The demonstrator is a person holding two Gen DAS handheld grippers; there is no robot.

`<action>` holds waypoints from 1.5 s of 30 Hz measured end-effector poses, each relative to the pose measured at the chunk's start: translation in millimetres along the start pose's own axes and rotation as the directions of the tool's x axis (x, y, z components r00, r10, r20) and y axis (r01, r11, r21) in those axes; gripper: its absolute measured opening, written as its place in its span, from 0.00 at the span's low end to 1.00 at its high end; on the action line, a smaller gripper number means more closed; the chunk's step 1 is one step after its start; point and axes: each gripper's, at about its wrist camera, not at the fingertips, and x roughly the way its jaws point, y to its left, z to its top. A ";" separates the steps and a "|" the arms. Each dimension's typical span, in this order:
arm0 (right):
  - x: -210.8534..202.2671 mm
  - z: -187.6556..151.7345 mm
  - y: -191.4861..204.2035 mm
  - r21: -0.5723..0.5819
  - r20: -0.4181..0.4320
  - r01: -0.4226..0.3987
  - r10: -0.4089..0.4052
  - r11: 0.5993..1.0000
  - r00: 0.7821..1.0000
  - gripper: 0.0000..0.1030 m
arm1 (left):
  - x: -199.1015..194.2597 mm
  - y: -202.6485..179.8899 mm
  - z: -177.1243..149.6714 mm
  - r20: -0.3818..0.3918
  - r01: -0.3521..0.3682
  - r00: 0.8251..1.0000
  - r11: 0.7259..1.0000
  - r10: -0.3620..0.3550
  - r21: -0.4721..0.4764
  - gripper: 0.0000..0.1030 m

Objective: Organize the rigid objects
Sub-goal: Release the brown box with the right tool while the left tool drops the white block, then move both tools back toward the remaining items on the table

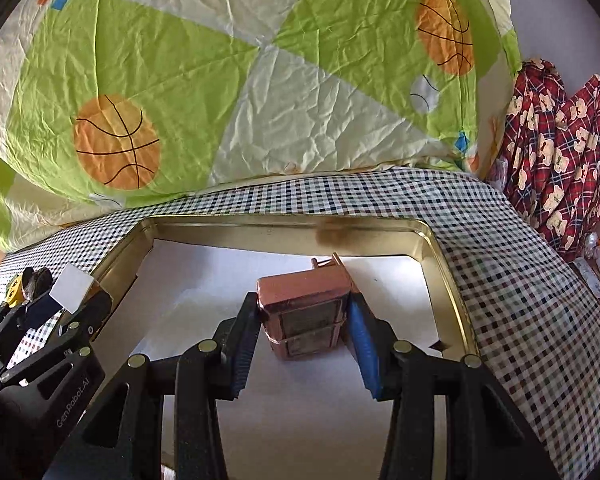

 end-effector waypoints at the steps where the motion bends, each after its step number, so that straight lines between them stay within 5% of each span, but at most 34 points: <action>1: 1.6 -0.2 1.0 -0.003 0.009 0.004 -0.004 1.000 1.000 0.46 | 1.7 0.1 1.3 0.000 -0.002 1.000 1.000 0.002 -0.001 0.42; 7: 10.3 5.7 2.3 0.023 0.023 -0.044 0.043 0.999 0.999 0.46 | 13.8 0.5 8.5 -0.018 -0.019 1.000 1.000 0.019 -0.006 0.42; 10: 14.0 6.9 -1.1 0.067 0.026 -0.146 0.145 0.987 0.989 0.52 | 17.6 -0.2 9.1 -0.025 -0.023 0.999 1.000 0.023 -0.003 0.45; 12: 10.6 5.1 -2.3 0.096 0.046 -0.168 0.164 0.981 0.985 0.73 | 21.3 1.4 9.5 -0.048 0.003 0.999 1.000 -0.004 -0.010 0.67; 13: 5.6 4.9 -2.7 0.098 0.075 -0.167 0.160 0.981 0.984 0.75 | 21.5 2.4 9.6 -0.050 0.019 0.999 1.000 -0.020 -0.017 0.90; 14: -0.4 5.1 -2.7 0.094 0.107 -0.158 0.148 0.983 0.983 0.77 | 18.9 3.7 9.6 -0.037 0.024 0.999 0.999 -0.025 -0.023 0.98; 18: -30.1 0.5 -6.5 0.094 0.265 -0.087 0.059 0.992 0.962 0.89 | -3.7 4.6 8.0 0.086 0.023 0.996 1.000 -0.021 -0.021 0.99; 21: -40.8 -0.6 -8.6 0.101 0.322 -0.034 -0.001 0.994 0.947 0.90 | -14.2 5.9 5.8 0.134 0.012 0.991 1.000 -0.008 -0.027 0.99; 30: -51.9 -2.3 -10.7 0.108 0.395 0.057 -0.096 0.992 0.914 0.90 | -19.0 19.3 3.1 0.144 0.013 0.990 0.995 0.001 -0.095 0.99; 38: -81.4 -9.8 -10.0 0.104 0.562 0.098 -0.140 0.990 0.816 0.90 | -37.0 35.7 -4.6 0.242 -0.042 0.967 0.989 0.076 -0.144 0.99; 45: -83.4 -9.0 -15.2 0.145 0.561 0.114 -0.177 0.983 0.809 0.90 | -46.7 56.4 -11.9 0.275 -0.067 0.953 0.976 0.124 -0.206 0.99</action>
